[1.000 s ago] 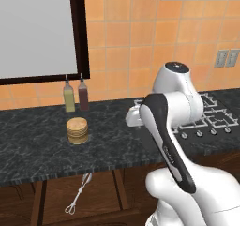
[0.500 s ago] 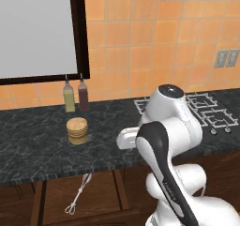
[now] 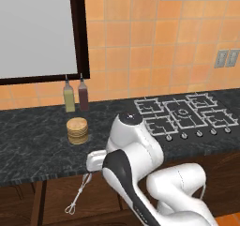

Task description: Pick the tongs from the drawer and place it on the counter.

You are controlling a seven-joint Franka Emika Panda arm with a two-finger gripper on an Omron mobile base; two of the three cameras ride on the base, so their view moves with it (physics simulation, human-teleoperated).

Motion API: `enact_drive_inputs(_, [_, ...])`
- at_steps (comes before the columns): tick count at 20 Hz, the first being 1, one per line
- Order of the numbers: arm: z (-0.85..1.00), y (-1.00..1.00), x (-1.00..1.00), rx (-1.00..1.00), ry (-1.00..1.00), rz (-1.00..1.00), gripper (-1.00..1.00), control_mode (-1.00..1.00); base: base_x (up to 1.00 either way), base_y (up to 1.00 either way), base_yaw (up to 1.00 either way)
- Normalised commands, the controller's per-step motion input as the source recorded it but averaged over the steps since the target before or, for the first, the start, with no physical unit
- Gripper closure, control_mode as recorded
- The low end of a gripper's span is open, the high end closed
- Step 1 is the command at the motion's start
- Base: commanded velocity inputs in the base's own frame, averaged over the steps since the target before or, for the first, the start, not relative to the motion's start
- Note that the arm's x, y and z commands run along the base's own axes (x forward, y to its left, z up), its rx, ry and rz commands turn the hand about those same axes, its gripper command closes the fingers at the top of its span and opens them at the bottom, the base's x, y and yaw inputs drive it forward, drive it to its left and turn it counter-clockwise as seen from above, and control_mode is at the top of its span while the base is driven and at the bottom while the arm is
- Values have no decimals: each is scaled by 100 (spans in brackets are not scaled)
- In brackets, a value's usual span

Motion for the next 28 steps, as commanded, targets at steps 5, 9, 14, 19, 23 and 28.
enact_drive_inputs(5, [-59, 66, 1, -15, 11, 1, -100, -100, 0, 0, 0])
enact_drive_inputs(9, [-74, 47, 0, -7, 10, 1, -100, -100, 0, 0, 0])
enact_drive_inputs(14, [-59, 2, 3, 0, 3, -1, -100, -100, 0, 0, 0])
enact_drive_inputs(19, [-66, 0, 11, 0, 0, 0, -100, -100, 0, 0, 0])
enact_drive_inputs(23, [-55, 0, 0, 0, 0, 0, -100, -100, 0, 0, 0])
enact_drive_inputs(28, [-37, 0, 3, 0, 3, 0, -100, -100, 0, 0, 0])
